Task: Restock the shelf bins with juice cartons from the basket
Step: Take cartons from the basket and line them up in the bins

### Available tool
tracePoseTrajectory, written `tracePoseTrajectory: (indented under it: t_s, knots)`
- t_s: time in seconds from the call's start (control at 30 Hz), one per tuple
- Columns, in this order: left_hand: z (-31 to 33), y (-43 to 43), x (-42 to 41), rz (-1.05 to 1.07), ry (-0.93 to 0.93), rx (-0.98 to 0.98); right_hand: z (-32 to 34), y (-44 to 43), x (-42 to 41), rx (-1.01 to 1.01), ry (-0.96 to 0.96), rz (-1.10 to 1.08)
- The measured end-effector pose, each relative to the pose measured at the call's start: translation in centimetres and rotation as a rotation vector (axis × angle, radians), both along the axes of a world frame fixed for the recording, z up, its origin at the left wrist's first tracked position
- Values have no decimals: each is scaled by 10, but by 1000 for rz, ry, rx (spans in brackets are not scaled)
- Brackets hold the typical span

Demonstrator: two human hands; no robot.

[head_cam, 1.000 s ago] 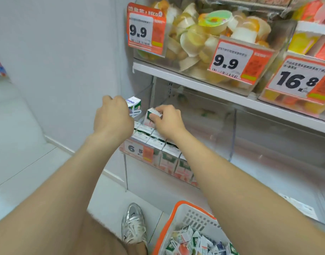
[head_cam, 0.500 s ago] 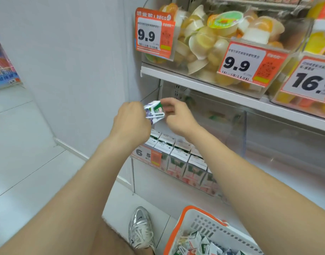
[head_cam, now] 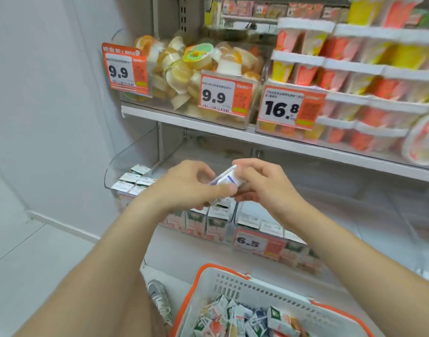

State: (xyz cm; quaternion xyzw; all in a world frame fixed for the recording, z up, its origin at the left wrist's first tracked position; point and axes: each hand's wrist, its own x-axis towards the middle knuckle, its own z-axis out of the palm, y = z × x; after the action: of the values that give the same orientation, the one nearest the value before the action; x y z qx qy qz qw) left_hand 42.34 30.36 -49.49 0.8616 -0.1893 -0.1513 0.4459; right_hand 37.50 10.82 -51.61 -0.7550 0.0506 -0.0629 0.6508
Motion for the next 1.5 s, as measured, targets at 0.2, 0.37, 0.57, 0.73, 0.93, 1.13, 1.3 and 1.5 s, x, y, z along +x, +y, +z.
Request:
tracePoseTrajectory:
  t_s: [0.2,0.37,0.57,0.73,0.93,1.13,1.3,1.5]
  knots:
    - [-6,-63,-34,-212,-181,162,-4,-50,-48,-153,28,-197]
    - [-13,-104,-47,-260,-119,-86,11,-89,-66,-45,39,-211]
    - [-19,-138,-70,-425,-22,-213,19,-127,-91,-394,3,-188]
    - [-33,-184,-110,-481,-204,-249,28,-170,-140,-795,52,-103]
    - [-57,-250,-166,-428,-410,-253,28,-221,-201,-854,43,-278]
    - [-68,-298,-199,-390,-548,-119,3,-268,-236,-892,44,-549]
    - [-84,-309,-202,-351,-506,-10,-16,-286,-227,-926,101,-426]
    - [-97,-302,-184,-356,-471,-27,-19,-285,-197,-1006,152,-379]
